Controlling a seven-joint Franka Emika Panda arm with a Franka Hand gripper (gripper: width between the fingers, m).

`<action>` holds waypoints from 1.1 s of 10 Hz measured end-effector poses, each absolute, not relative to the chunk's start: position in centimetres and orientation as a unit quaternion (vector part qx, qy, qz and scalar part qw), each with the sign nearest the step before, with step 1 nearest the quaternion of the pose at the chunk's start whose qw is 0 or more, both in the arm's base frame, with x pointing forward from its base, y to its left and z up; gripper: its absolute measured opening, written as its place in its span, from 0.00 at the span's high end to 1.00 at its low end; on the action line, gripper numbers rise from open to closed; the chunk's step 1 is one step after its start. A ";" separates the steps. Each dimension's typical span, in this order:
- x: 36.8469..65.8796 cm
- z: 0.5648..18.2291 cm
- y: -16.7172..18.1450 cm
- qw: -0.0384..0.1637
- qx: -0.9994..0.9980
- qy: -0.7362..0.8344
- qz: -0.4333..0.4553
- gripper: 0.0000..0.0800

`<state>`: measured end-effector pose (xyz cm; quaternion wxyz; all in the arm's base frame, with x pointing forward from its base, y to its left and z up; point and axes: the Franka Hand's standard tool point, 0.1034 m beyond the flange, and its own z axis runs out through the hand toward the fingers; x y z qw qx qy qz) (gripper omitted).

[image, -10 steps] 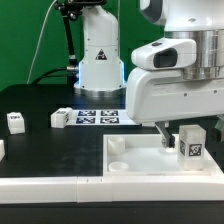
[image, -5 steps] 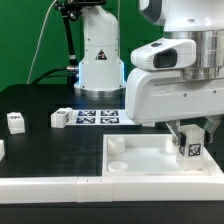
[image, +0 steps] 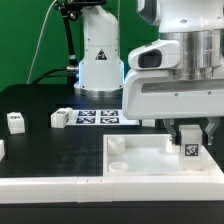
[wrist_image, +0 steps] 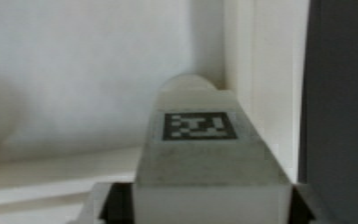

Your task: Assemble one leg

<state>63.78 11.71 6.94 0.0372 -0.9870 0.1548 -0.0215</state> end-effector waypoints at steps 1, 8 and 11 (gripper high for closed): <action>63.7 6.9 11.6 0.037 -0.972 0.232 -0.023 0.64; 63.6 6.9 11.3 0.043 -0.796 0.603 -0.004 0.63; 63.5 6.8 11.6 0.049 -0.735 0.676 0.008 0.63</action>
Offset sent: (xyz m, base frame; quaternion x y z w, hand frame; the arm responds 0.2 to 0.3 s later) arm -0.0029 -0.0001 -0.0042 -0.0139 0.0213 0.2691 0.9628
